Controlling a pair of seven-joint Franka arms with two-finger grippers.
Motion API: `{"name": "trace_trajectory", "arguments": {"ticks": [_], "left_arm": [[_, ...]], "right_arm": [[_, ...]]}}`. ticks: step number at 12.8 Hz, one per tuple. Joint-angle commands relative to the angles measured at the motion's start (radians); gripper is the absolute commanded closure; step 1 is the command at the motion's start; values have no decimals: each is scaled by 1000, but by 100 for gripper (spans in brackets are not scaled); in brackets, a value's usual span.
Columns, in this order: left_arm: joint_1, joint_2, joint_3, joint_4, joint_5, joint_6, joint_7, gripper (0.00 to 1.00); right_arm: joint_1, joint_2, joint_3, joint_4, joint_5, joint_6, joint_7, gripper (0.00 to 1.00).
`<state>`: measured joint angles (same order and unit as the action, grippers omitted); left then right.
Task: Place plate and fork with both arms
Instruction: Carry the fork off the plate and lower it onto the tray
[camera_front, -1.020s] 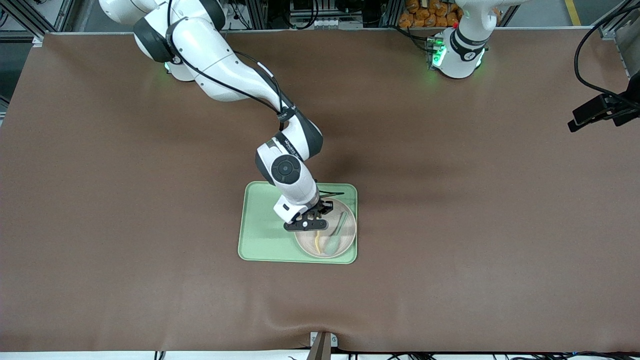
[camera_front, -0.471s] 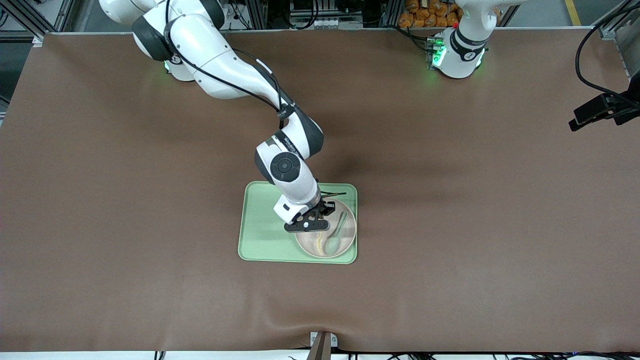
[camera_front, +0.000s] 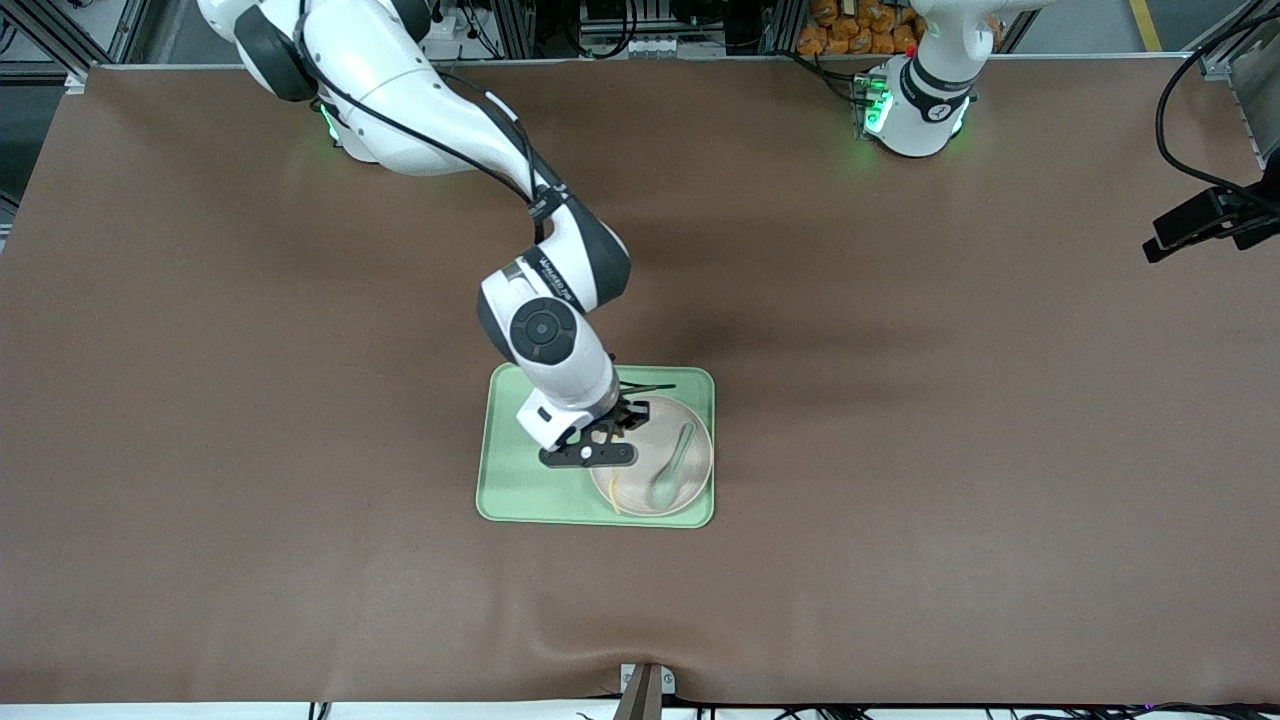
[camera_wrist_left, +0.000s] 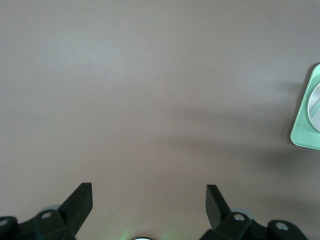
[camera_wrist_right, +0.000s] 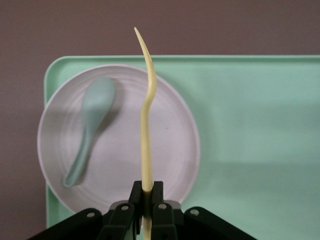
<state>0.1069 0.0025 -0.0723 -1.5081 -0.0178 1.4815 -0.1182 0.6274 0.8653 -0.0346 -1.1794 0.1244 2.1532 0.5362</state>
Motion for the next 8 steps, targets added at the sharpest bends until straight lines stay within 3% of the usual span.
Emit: {"name": "trace_trajectory", "arguments": {"ticks": [1,5,8], "left_arm": [[7,-19,-3,-6,2,-10,3,0],[7,-19,-3,-6,2,-12,2,0],[7,-18,-3,-7,2,-10,2,0]], "right_arm": [[-31,-44,-28,-52,-16,-41,-77,100],[-26,-84,-79,-156,-35,-49,-78,100],[-28,-100,-80,-216,-39,-41,-78,100]]}}
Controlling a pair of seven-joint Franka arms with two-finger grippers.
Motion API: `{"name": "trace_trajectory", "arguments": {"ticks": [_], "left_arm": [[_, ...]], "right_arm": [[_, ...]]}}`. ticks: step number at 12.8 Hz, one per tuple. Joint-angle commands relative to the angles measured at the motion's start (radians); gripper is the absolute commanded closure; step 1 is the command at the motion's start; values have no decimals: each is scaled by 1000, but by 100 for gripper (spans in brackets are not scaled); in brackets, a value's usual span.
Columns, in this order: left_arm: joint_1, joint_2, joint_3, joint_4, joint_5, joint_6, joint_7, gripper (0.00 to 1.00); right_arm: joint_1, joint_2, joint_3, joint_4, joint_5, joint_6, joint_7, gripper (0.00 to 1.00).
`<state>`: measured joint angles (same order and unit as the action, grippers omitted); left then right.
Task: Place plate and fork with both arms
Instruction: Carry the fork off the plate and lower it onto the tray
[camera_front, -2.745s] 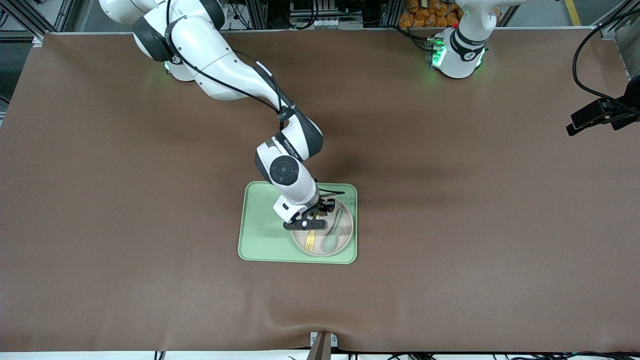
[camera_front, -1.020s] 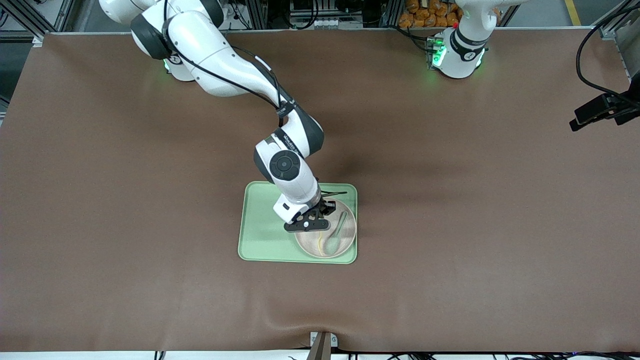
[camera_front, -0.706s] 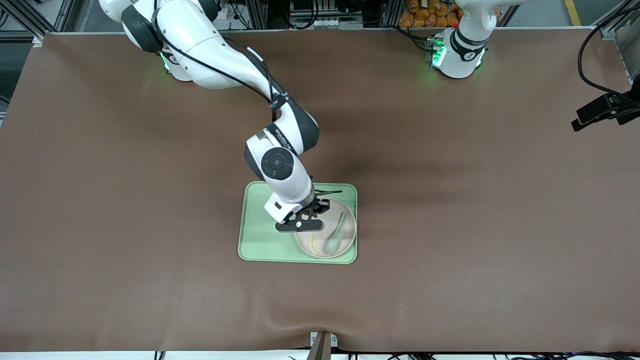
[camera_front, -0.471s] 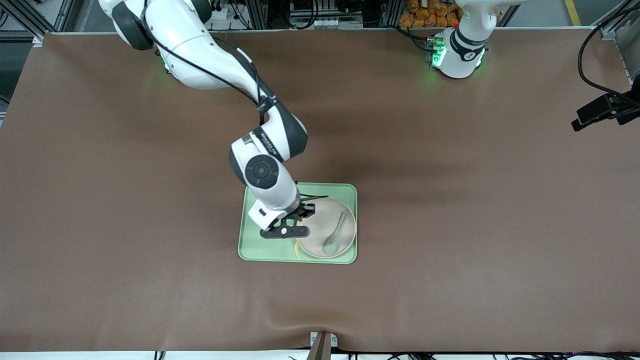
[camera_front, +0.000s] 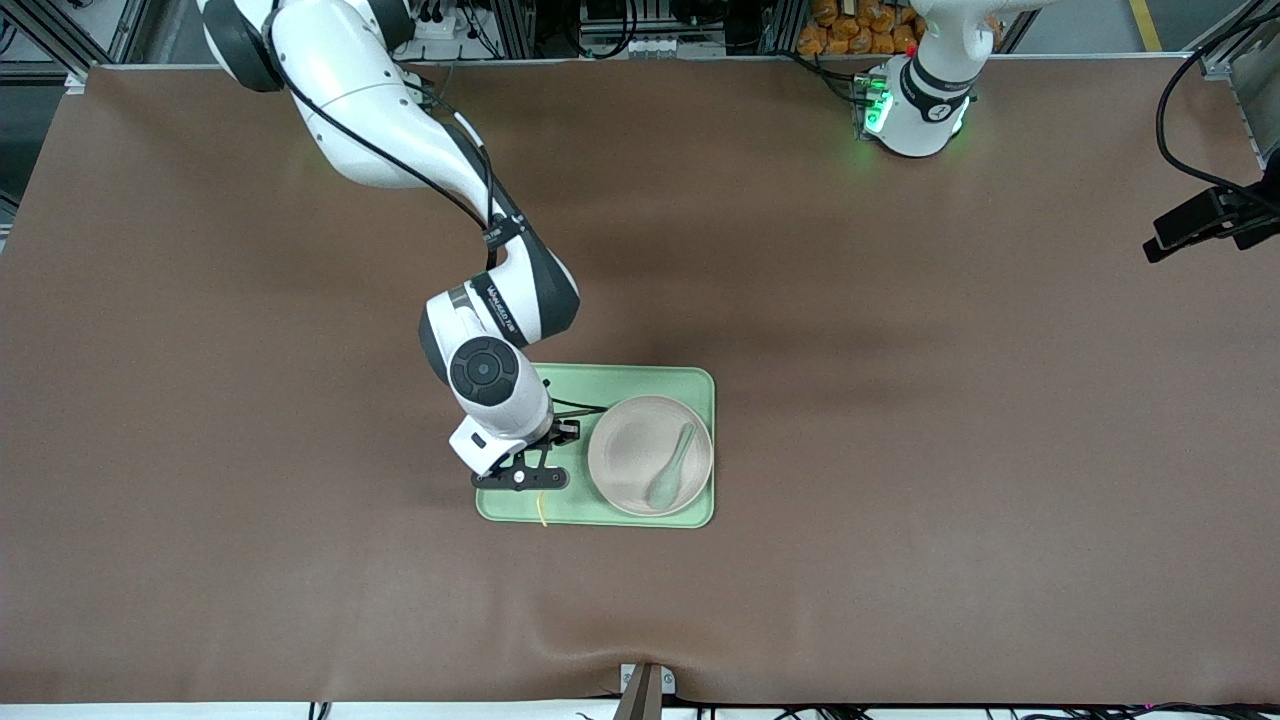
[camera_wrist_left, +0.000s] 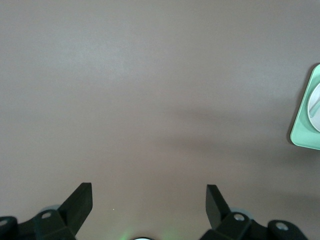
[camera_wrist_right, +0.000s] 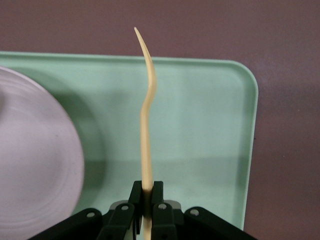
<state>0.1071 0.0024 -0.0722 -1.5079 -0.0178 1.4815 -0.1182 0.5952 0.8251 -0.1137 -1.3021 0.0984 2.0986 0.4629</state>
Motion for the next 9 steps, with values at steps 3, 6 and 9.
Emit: {"name": "trace_trajectory", "arguments": {"ticks": [3,6,9], "left_arm": [[5,-16,-4,-8,2,-10,2,0],[2,-18,-12,-3,1,-10,0,0],[3,-18,-12,-5,2,-10,2,0]], "right_arm": [[6,-60,-1,-129,-12,12,-6,100],[5,-57,0,-141,-12,15,0,100],[-8,-44,0,-143,0,26,25,100]]}}
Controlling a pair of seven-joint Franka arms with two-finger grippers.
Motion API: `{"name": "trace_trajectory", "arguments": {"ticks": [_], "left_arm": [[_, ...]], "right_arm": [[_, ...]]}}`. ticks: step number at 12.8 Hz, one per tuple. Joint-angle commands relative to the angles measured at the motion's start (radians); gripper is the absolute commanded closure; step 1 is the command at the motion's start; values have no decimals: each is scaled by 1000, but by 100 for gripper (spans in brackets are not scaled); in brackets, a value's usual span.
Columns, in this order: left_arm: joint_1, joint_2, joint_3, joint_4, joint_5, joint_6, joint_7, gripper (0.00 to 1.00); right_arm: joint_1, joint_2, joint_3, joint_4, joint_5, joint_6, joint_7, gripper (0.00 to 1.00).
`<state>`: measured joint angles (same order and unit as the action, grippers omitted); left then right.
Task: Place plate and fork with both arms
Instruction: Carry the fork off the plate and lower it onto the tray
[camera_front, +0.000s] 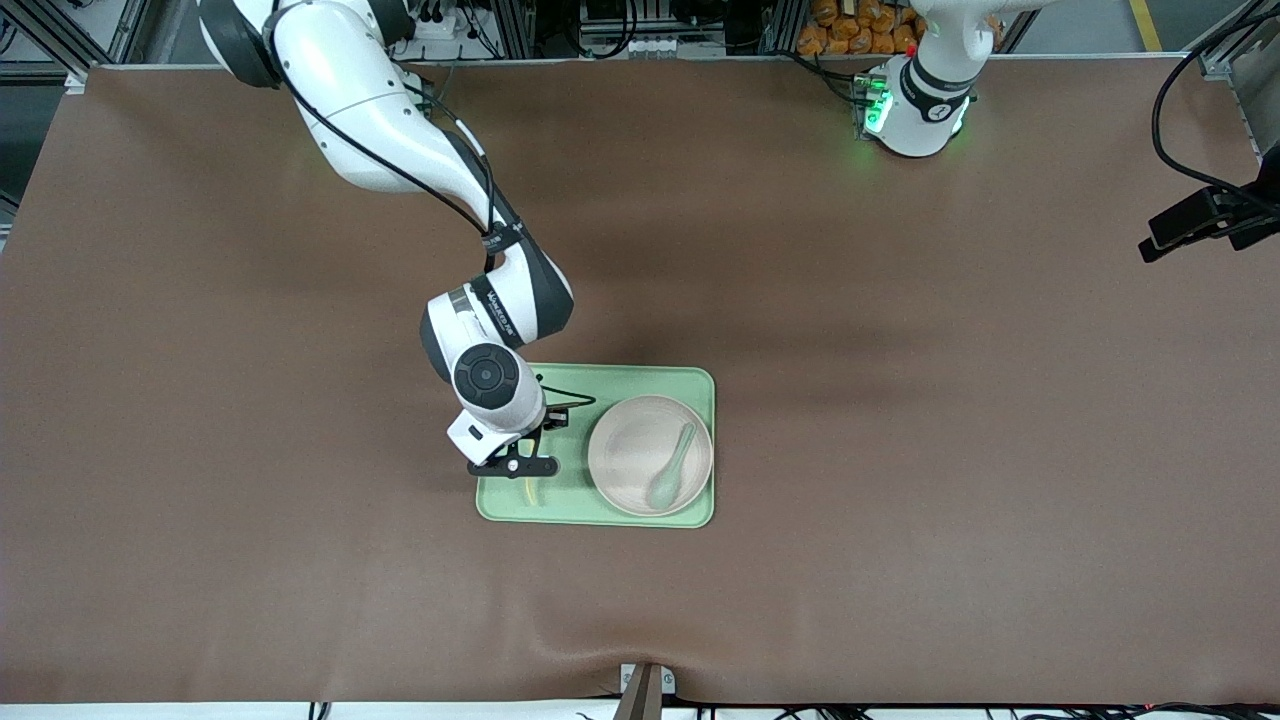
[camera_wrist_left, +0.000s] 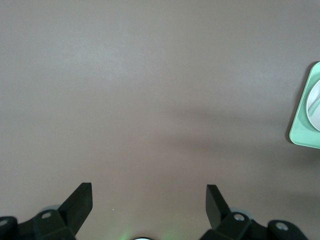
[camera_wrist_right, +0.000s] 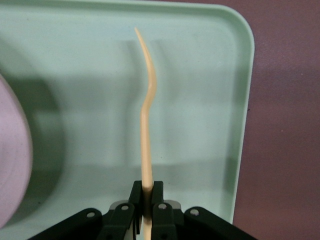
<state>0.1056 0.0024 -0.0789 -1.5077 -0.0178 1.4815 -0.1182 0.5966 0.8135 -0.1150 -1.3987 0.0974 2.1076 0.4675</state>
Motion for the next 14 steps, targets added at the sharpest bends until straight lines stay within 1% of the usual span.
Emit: {"name": "trace_trajectory", "arguments": {"ticks": [1,4,7,8,9,10,14], "left_arm": [[5,-18,-7,-5,2,-10,2,0],[5,-16,-7,-6,2,-10,2,0],[5,-18,-5,-6,2,-10,2,0],[5,-16,-5,-8,2,-10,2,0],[5,-18,-5,-11,4,-12,2,0],[5,-18,-5,-9,4,-12,2,0],[0,-15,-7,-8,2,-12,2,0]], "right_arm": [[-15,-31,2,-46,5,17,32,100],[-14,-31,2,-46,8,22,112,100],[-12,-22,3,-46,8,26,128,99],[-12,-20,3,-46,8,25,128,73],[-11,-20,3,-46,8,23,128,23],[-11,-20,3,-46,8,22,128,0],[-9,-23,3,-42,7,14,126,0]]}}
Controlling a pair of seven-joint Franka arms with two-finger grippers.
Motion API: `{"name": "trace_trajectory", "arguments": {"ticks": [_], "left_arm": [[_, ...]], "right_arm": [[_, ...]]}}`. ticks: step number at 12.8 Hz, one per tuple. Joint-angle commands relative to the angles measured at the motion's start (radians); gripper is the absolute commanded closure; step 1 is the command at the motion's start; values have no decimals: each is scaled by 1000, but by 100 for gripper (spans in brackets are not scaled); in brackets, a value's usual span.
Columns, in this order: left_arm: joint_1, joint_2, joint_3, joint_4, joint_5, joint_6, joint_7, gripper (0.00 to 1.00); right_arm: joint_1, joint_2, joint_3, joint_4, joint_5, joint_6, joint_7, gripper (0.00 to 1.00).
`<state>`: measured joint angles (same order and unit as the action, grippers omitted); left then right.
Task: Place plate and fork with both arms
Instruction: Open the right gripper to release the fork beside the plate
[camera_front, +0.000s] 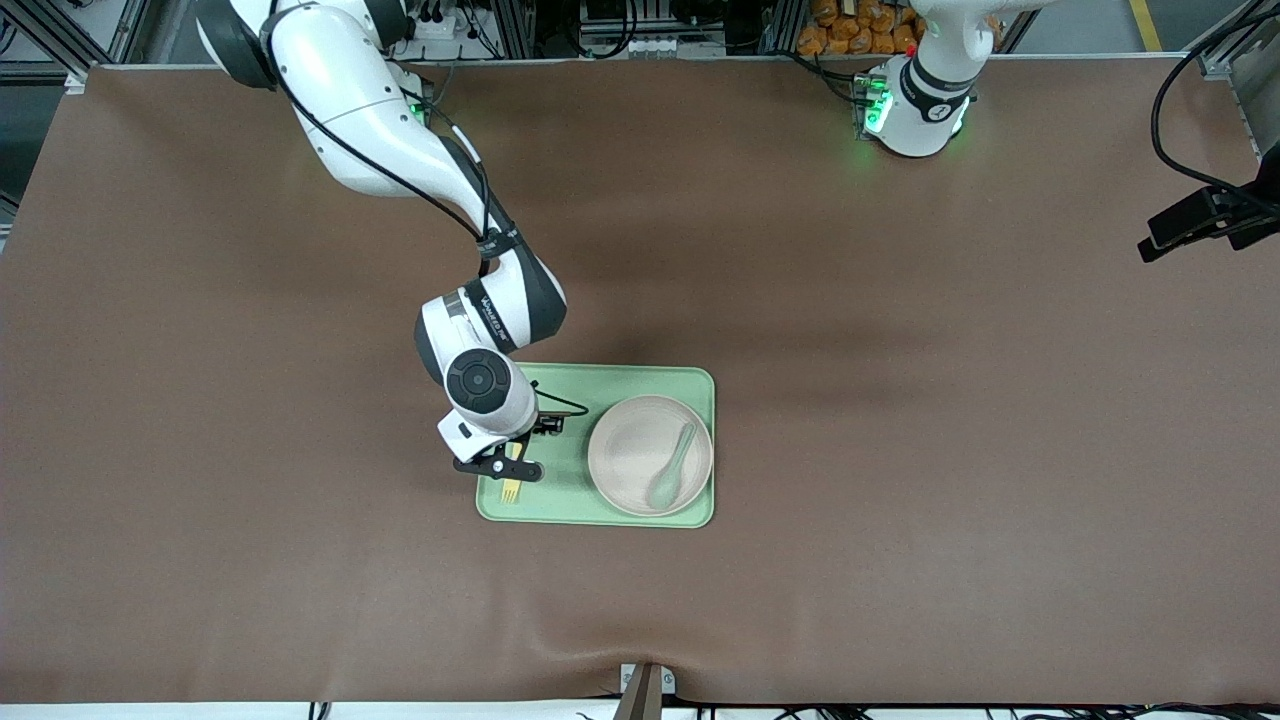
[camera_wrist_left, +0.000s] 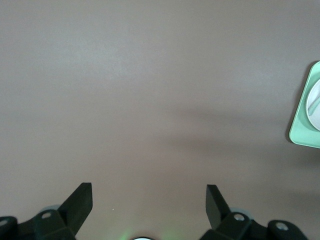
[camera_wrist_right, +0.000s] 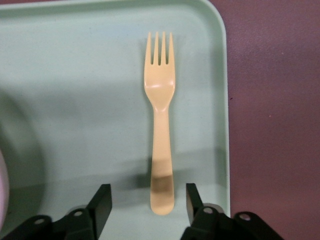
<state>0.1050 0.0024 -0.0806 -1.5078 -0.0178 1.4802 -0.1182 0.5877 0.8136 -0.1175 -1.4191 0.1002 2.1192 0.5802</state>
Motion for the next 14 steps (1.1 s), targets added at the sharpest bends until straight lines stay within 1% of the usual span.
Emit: {"name": "trace_trajectory", "arguments": {"ticks": [1,4,6,9,14], "left_arm": [[1,-15,-7,-9,4,-11,2,0],[2,-15,-7,-9,2,-11,2,0],[4,-16,-5,-9,2,-11,2,0],[5,-16,-5,-8,4,-11,5,0],[5,-18,-5,-8,4,-11,5,0]], "right_arm": [[-5,-27,5,-18,4,2,6,0],[-6,-42,5,-14,-5,1,-7,0],[-8,-60,4,-12,-5,1,-51,0],[-23,-86,2,-17,-5,-28,-65,0],[-88,-174,4,-26,-5,-103,-184,0]]}}
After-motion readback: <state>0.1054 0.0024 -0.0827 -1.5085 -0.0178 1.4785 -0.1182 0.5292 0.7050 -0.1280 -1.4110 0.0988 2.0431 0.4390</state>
